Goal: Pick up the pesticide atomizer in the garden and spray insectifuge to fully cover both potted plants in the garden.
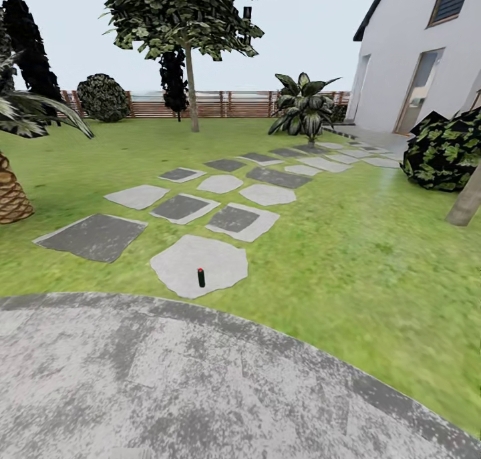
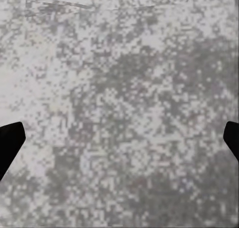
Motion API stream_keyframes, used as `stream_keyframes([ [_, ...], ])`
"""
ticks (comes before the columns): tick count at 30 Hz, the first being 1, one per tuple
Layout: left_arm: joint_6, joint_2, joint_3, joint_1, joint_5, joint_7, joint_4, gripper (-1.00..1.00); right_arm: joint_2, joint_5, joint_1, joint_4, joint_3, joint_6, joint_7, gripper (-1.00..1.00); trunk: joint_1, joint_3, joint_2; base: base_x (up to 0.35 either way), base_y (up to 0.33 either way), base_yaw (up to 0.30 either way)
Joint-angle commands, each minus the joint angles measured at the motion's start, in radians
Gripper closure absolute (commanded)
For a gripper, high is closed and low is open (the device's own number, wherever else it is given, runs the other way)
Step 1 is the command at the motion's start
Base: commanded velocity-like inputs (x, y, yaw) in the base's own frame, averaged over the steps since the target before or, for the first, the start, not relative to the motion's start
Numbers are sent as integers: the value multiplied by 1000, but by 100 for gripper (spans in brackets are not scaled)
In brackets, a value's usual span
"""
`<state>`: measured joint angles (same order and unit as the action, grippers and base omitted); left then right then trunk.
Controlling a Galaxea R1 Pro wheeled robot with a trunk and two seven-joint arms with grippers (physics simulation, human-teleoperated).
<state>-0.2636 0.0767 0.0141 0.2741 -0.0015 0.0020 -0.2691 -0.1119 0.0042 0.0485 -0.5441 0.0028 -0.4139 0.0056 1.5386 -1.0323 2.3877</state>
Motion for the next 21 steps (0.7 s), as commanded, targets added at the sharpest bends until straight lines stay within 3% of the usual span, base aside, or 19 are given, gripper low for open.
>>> stream_keyframes([
  [1,-3,0,1,0,0,0,1,-100,0,0,1,1,0,-3,1,-100,0,-1,0,131,-263,2],
  [15,-3,0,1,0,0,0,1,-100,0,0,1,1,0,-3,1,-100,0,-1,0,127,-264,1],
  [21,-3,0,1,0,0,0,1,-100,0,0,1,1,0,-3,1,-100,0,-1,0,125,-264,173],
])
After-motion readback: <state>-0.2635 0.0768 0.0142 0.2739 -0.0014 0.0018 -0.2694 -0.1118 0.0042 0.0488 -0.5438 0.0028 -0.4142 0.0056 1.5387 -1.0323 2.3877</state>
